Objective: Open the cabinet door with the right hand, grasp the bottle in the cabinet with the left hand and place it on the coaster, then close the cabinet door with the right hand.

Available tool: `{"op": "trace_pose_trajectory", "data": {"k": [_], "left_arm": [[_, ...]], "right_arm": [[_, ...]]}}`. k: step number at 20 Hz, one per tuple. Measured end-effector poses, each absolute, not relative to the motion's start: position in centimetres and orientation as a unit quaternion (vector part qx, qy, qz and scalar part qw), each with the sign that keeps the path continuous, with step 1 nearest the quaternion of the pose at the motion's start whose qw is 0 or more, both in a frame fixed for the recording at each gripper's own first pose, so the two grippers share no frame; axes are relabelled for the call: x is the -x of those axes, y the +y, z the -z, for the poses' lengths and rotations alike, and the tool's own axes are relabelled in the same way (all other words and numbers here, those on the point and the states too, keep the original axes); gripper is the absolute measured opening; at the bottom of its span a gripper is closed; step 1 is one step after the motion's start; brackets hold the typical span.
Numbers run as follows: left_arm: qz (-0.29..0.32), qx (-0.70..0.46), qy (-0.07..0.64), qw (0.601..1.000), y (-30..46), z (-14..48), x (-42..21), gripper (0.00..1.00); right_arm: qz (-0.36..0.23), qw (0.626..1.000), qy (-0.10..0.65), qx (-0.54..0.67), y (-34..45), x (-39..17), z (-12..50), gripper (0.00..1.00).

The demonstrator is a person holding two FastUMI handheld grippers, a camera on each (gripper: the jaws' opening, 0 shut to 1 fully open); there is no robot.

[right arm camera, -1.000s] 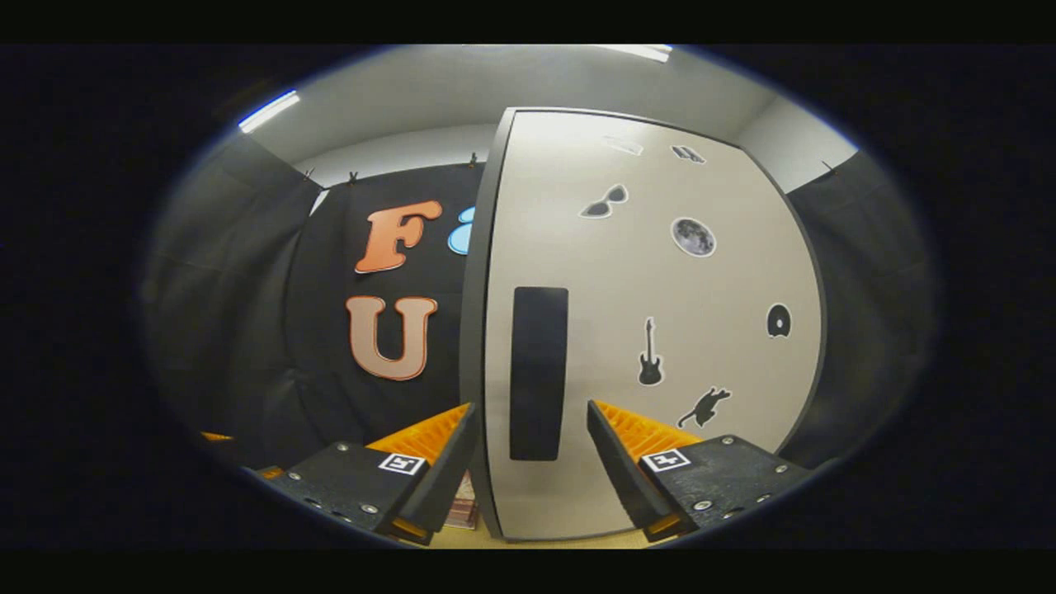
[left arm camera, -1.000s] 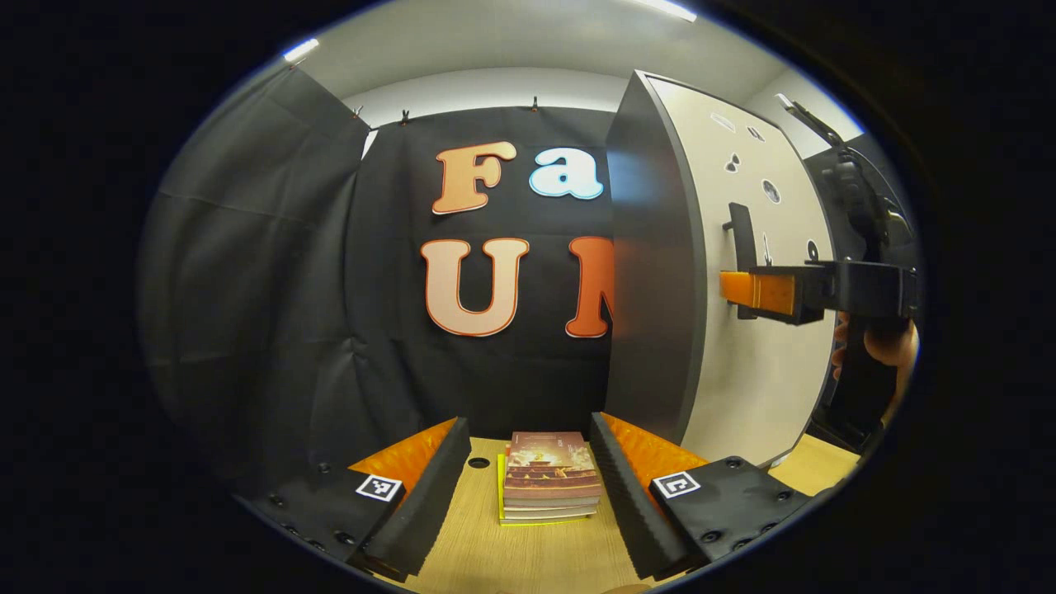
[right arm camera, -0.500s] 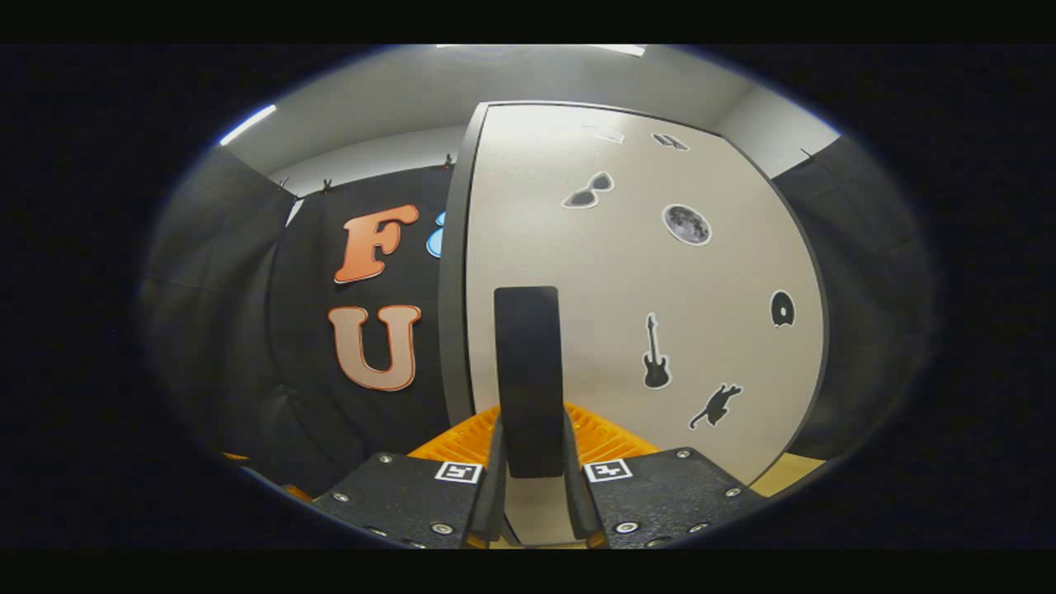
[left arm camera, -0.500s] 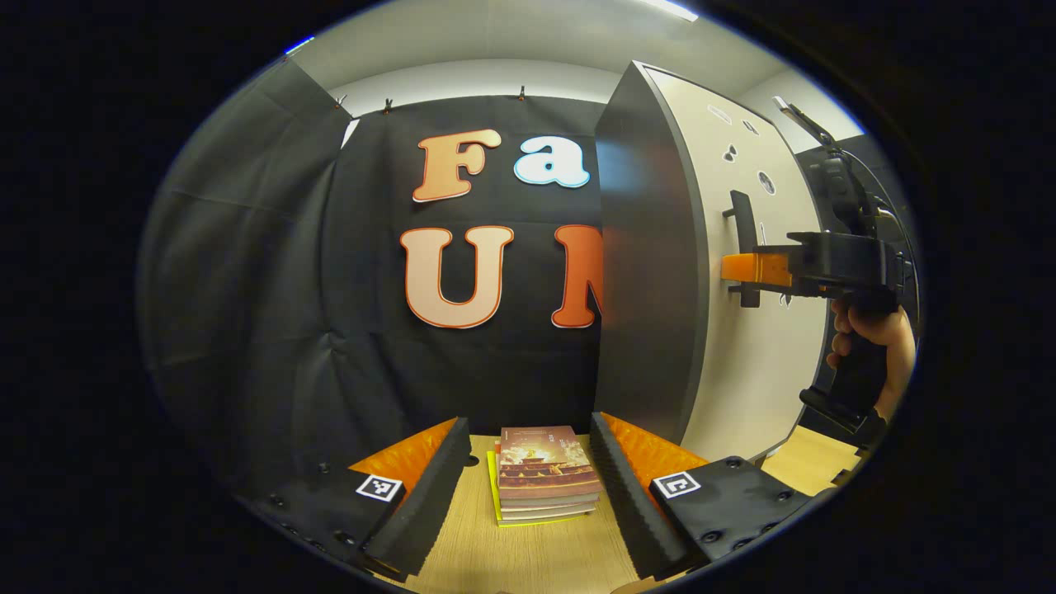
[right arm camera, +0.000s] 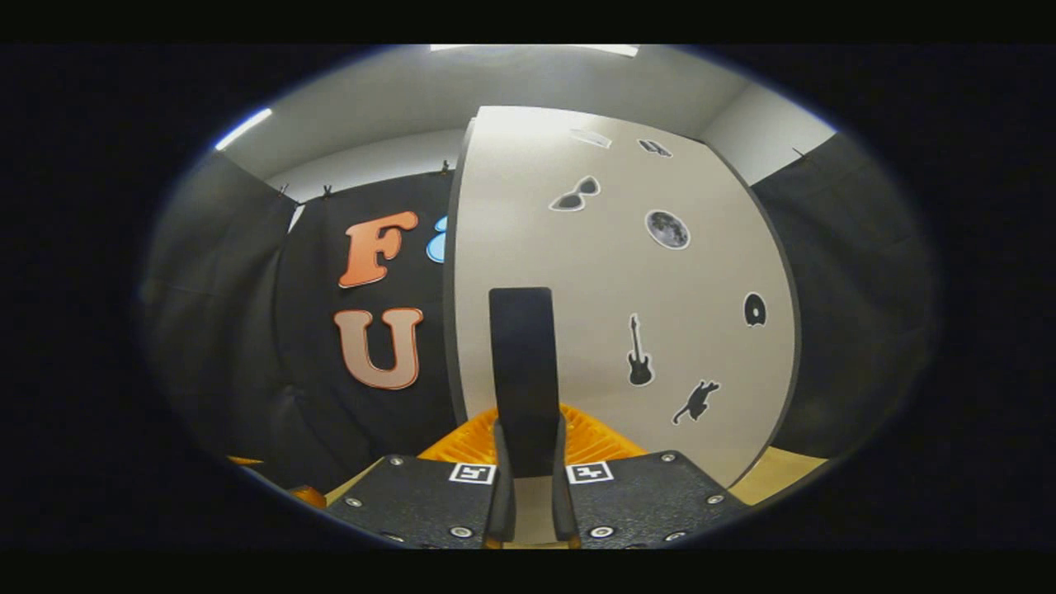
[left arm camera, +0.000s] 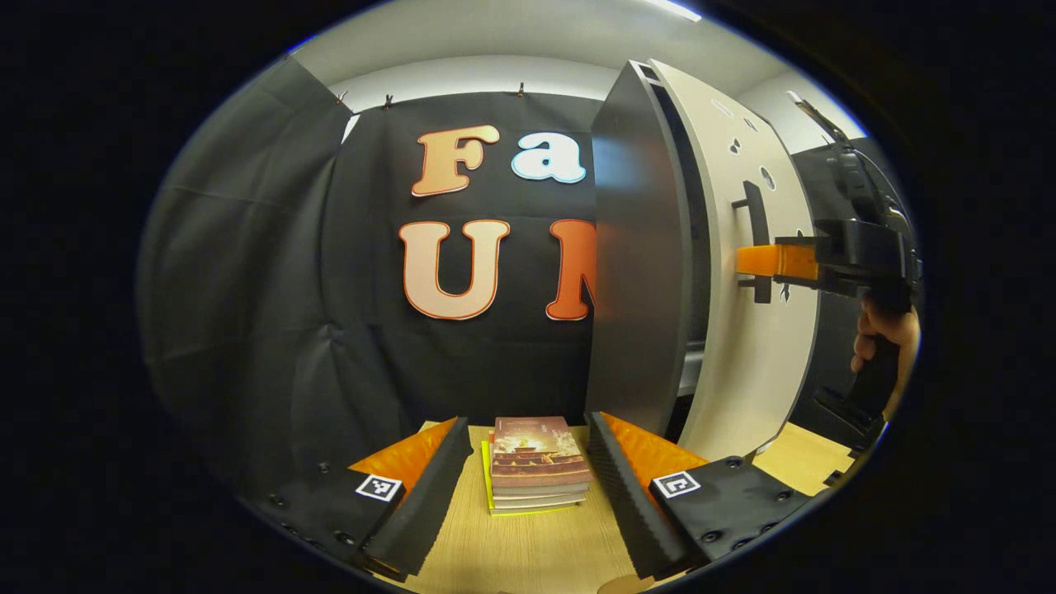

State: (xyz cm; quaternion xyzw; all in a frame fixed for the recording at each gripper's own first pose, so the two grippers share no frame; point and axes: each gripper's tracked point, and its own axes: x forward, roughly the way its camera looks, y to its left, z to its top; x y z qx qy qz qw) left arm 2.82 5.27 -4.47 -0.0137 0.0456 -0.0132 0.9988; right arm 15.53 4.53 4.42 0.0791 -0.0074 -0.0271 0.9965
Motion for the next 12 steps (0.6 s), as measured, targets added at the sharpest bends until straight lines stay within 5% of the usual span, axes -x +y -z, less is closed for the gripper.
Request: {"op": "trace_pose_trajectory", "data": {"k": [12], "left_arm": [[-0.024,0.017,0.023,0.999,-5.1,2.0,6.1,0.95]], "right_arm": [[-0.064,0.994,-0.018,-0.092,2.0,-8.9,-6.0,0.17]]}}
